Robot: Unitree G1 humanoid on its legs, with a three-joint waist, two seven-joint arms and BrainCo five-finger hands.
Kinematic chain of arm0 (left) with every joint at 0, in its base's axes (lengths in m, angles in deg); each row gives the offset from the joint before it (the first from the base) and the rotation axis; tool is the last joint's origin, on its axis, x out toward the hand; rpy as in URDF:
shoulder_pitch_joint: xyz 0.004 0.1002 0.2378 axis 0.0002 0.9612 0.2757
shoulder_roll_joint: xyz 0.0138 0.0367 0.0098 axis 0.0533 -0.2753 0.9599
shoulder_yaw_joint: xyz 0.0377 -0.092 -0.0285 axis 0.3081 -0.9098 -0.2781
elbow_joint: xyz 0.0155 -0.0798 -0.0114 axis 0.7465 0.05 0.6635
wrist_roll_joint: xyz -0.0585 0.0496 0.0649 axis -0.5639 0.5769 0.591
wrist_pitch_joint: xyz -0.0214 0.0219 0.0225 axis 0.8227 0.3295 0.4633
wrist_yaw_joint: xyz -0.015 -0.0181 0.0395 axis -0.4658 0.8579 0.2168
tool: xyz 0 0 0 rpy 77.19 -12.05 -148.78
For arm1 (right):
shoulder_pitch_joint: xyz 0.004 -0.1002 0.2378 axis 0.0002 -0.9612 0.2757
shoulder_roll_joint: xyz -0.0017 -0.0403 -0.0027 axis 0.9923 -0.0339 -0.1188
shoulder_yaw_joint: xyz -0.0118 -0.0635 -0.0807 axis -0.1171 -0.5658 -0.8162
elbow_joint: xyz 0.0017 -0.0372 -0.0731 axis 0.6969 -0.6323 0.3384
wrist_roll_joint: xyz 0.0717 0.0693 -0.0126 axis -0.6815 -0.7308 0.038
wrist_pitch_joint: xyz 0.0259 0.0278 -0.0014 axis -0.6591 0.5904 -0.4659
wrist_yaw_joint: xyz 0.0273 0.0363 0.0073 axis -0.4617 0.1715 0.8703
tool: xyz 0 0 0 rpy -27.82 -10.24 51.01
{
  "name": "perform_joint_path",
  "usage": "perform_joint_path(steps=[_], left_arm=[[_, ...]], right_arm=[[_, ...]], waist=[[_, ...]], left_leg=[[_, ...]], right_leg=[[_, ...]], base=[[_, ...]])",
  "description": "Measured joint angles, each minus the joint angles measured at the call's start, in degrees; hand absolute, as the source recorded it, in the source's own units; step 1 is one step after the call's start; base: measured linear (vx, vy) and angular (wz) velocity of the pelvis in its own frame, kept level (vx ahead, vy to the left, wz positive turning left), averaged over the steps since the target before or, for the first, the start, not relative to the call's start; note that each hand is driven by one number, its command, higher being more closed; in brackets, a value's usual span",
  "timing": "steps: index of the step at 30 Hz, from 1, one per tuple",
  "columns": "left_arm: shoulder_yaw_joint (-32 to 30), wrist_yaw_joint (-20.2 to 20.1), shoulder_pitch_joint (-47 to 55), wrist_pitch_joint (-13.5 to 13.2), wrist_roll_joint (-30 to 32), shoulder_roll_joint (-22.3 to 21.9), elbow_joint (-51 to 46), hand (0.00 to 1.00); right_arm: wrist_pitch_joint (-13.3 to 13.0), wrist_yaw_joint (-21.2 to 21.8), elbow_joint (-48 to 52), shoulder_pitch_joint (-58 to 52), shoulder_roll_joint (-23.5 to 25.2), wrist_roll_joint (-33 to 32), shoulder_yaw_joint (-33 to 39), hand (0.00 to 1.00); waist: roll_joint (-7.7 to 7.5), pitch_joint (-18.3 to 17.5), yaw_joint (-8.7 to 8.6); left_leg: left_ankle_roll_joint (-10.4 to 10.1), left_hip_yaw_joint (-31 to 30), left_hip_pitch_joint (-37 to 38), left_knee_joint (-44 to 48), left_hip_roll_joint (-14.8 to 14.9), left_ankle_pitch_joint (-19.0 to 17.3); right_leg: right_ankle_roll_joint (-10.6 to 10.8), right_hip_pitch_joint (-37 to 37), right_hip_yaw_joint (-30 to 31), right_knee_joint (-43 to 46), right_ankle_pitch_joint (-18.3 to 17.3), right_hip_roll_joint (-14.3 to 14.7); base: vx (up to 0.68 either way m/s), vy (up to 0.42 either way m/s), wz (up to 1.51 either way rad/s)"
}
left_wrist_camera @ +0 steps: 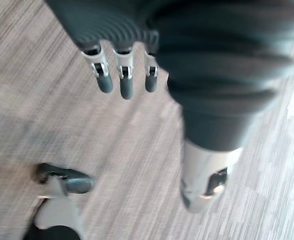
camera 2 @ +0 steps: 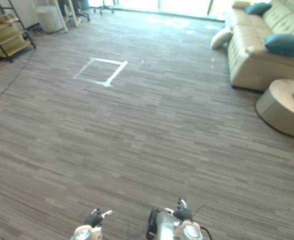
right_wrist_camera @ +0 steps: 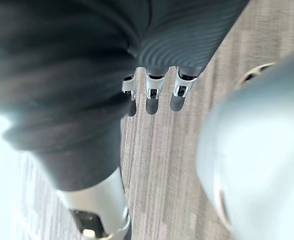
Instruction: Pick up cushions and gather them together orderly.
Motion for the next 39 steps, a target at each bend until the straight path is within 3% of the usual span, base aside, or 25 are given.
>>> perform_joint_path(steps=[1,2,5,7,9,10,12,13,14,16,17,18,20,24,26,27,28,29,30,31,32,33,34,35,39], left_arm=[[-0.8,0.0,-0.1,-0.1,-0.2,0.1,-1.3,0.00],[-0.8,0.0,0.0,-0.2,-0.1,0.8,-2.4,0.00],[-0.2,0.2,0.1,-1.2,-0.4,1.5,-5.4,0.00],[-0.3,0.2,0.3,-1.6,-0.6,1.1,-6.5,0.00],[-0.2,0.4,1.1,-2.0,-0.9,0.7,-6.7,0.00],[-0.2,0.5,1.2,-2.0,-1.1,0.7,-6.7,0.00],[-0.1,0.4,2.7,-2.1,-1.1,1.8,-7.1,0.00],[-0.2,0.4,3.0,-2.1,-1.2,2.1,-7.1,0.00],[-0.2,0.3,2.9,-2.2,-1.0,3.9,-6.5,0.00],[-0.1,0.2,2.9,-2.1,-1.0,4.6,-5.5,0.00],[0.5,0.3,2.8,-1.5,-1.0,5.1,-4.9,0.00],[0.8,0.3,2.8,-1.0,-1.0,5.0,-4.1,0.00],[1.0,0.3,2.8,-0.6,-1.0,4.1,-3.3,0.00],[1.9,0.3,2.8,0.0,-0.9,3.9,-3.0,0.00],[2.7,0.2,1.6,0.1,-0.5,2.5,-3.0,0.00],[2.7,0.2,1.5,0.1,-0.4,2.2,-3.0,0.00],[2.4,0.2,1.8,0.1,0.1,0.9,-2.8,0.00],[2.3,0.2,1.6,0.1,0.3,-0.1,-2.4,0.00],[2.2,0.1,1.6,0.0,0.5,-0.4,-2.2,0.00],[1.8,0.1,1.6,0.0,0.7,-1.4,-2.0,0.00],[1.0,0.0,1.1,0.1,0.7,-1.6,-2.0,0.00],[0.4,0.0,1.2,0.1,0.7,-1.6,-2.0,0.00],[-1.0,0.0,1.2,0.1,0.6,-1.6,-2.0,0.00],[-2.4,0.1,1.1,0.0,0.5,-1.2,-3.1,0.00],[-2.4,0.1,1.3,-0.3,0.0,0.0,-5.8,0.00]], right_arm=[[0.5,-0.1,-0.5,0.6,0.6,-0.1,-1.2,0.00],[0.6,-0.1,-0.6,0.7,1.6,-0.2,-2.3,0.00],[0.6,-0.1,-1.8,0.6,3.0,-0.7,-2.6,0.00],[0.8,-0.5,-2.1,1.0,2.9,-0.6,-2.6,0.00],[0.9,-1.0,-2.3,1.2,1.7,-0.5,-4.0,0.00],[0.9,-1.0,-2.4,1.2,1.5,-0.5,-4.3,0.00],[1.4,-1.1,-3.1,-0.3,1.9,-0.2,-4.5,0.00],[1.4,-1.1,-3.1,-0.5,1.9,-0.2,-4.5,0.00],[1.3,-0.9,-4.1,-0.8,3.1,0.0,-4.1,0.00],[1.4,-0.9,-4.7,-1.2,3.5,0.0,-3.5,0.00],[1.4,-0.7,-4.7,-2.2,3.6,0.2,-3.6,0.00],[1.3,-0.4,-3.9,-2.4,3.1,0.2,-3.7,0.00],[0.9,-0.2,-1.3,-2.9,2.4,0.4,-3.7,0.00],[0.0,0.2,0.2,-2.3,2.0,0.4,-3.6,0.00],[-0.3,0.2,0.1,-1.4,1.8,0.2,-2.4,0.00],[-0.3,0.2,0.1,-1.4,1.9,0.2,-2.4,0.00],[0.0,0.2,0.0,-1.7,1.6,0.2,-2.5,0.00],[0.1,0.1,-0.3,-1.3,0.9,0.3,-2.5,0.00],[0.2,0.0,-0.7,-1.0,0.7,0.3,-2.5,0.00],[0.8,0.1,-2.0,0.1,0.1,0.6,-2.6,0.00],[1.0,0.2,-2.2,0.4,0.1,0.6,-2.8,0.00],[1.0,0.2,-2.2,0.4,0.1,0.6,-3.0,0.00],[1.3,0.1,-2.4,0.7,0.2,0.3,-3.1,0.00],[1.6,0.1,-2.8,0.4,1.1,0.1,-3.1,0.00],[2.0,0.0,-4.2,0.7,2.3,0.1,-3.9,0.00]], waist=[[0.11,0.9,0.33],[-1.23,1.9,0.73],[-3.36,1.8,3.17],[-2.57,1.9,3.78],[-1.22,1.1,4.33],[-1.10,1.0,4.44],[-3.28,-2.7,5.98],[-3.86,-3.2,6.01],[-7.54,-3.9,5.92],[-8.30,-3.9,5.84],[-8.31,-3.4,5.34],[-7.30,-2.4,5.02],[-4.79,-1.7,4.53],[-4.60,-1.5,2.72],[-4.90,-1.7,2.48],[-5.00,-1.8,2.38],[-5.04,-2.8,1.72],[-3.48,-3.1,1.73],[-3.00,-3.2,1.82],[-0.98,-3.5,2.21],[0.14,-2.9,2.04],[0.35,-2.7,2.08],[0.91,-2.1,2.59],[0.44,-1.0,3.06],[-1.17,-0.8,3.84]], left_leg=[[-1.0,-0.1,-6.2,13.6,0.7,-2.8],[0.9,0.6,-10.2,18.8,-0.1,-6.5],[7.2,6.3,-20.7,13.6,-1.2,-13.3],[8.4,8.7,-25.4,2.5,-1.6,-14.3],[7.7,9.7,-27.6,-24.0,-3.8,-10.5],[7.8,9.5,-27.9,-27.0,-3.9,-9.5],[11.9,10.1,-28.6,-29.8,-6.2,0.5],[13.3,10.3,-28.4,-29.5,-6.8,1.7],[14.6,12.0,-25.3,-28.6,-10.1,-2.0],[14.7,12.1,-22.0,-28.3,-11.4,-5.3],[15.2,11.6,-17.2,-28.4,-12.5,-8.5],[15.4,11.1,-12.0,-28.9,-12.9,-11.1],[15.4,10.5,-4.9,-31.6,-12.3,-14.9],[14.2,7.3,4.1,-35.7,-10.6,-19.0],[12.4,4.6,9.0,-38.2,-9.5,-22.7],[12.1,4.2,9.7,-38.5,-9.5,-23.2],[12.5,1.3,12.9,-39.0,-9.4,-24.4],[11.6,0.5,13.0,-36.6,-7.7,-23.7],[10.8,0.0,12.6,-34.8,-7.2,-23.2],[8.3,-1.2,8.1,-22.0,-5.5,-21.2],[5.2,-3.6,1.9,-7.1,-4.5,-15.0],[4.4,-4.5,-0.2,-2.5,-4.3,-11.6],[1.5,-4.9,-5.1,8.2,-3.1,-9.1],[4.6,-2.2,-11.2,18.4,-1.4,-11.1],[8.2,6.6,-23.4,13.0,0.4,-15.2]], right_leg=[[-1.0,6.4,2.3,-3.7,-0.6,2.8],[-1.5,12.2,4.2,-7.0,-0.9,3.6],[-1.0,21.8,10.4,-14.8,-1.5,4.1],[0.5,26.0,13.6,-17.9,-2.4,4.2],[2.1,30.3,17.7,-20.9,-5.4,4.0],[2.0,31.1,18.2,-21.1,-6.0,4.0],[4.2,33.5,20.7,-19.6,-9.3,0.9],[4.2,33.1,20.8,-18.1,-9.3,0.3],[9.2,28.4,20.6,-2.9,-8.9,-3.2],[14.3,23.5,20.2,10.9,-3.5,-4.0],[17.5,17.8,20.1,26.7,3.6,-5.4],[15.8,14.2,18.1,35.6,3.3,-6.9],[11.9,7.6,15.5,40.0,0.7,-7.5],[9.9,-2.4,9.6,27.5,-4.0,-7.9],[10.1,-5.5,6.4,5.0,0.5,-8.0],[10.2,-5.7,6.4,1.7,1.6,-8.1],[7.6,-6.3,7.8,0.6,8.9,-7.6],[6.2,-6.5,7.2,4.3,5.6,-6.9],[5.5,-6.3,6.9,5.2,4.4,-6.7],[4.2,-4.3,5.6,6.5,1.2,-5.6],[3.6,-0.9,5.0,4.8,-0.5,-4.5],[3.6,0.4,5.0,4.0,-0.9,-4.1],[2.9,4.9,5.1,1.3,-1.5,-2.6],[2.7,13.2,5.7,-4.1,-2.6,-1.6],[4.2,25.2,6.6,-13.1,-4.6,-2.4]], base=[[0.64,-0.113,-0.86],[0.50,-0.090,-0.91],[0.47,-0.077,-1.03],[0.49,0.033,-1.00],[0.64,0.173,-0.84],[0.92,0.332,-0.79],[0.76,0.267,-0.62],[0.82,0.255,-0.34],[0.81,0.270,-0.12],[0.69,0.243,0.06],[0.69,0.228,0.11],[0.76,0.225,0.06],[0.56,0.131,0.01],[0.54,-0.027,0.43],[0.75,-0.198,0.59],[0.94,-0.271,0.74],[0.82,-0.228,0.58],[0.81,-0.222,0.49],[0.62,-0.191,0.07],[0.75,-0.236,0.02],[0.75,-0.226,-0.02],[0.74,-0.174,-0.11],[0.85,-0.119,-0.25],[0.70,-0.080,-0.23],[0.57,-0.026,-0.13]])
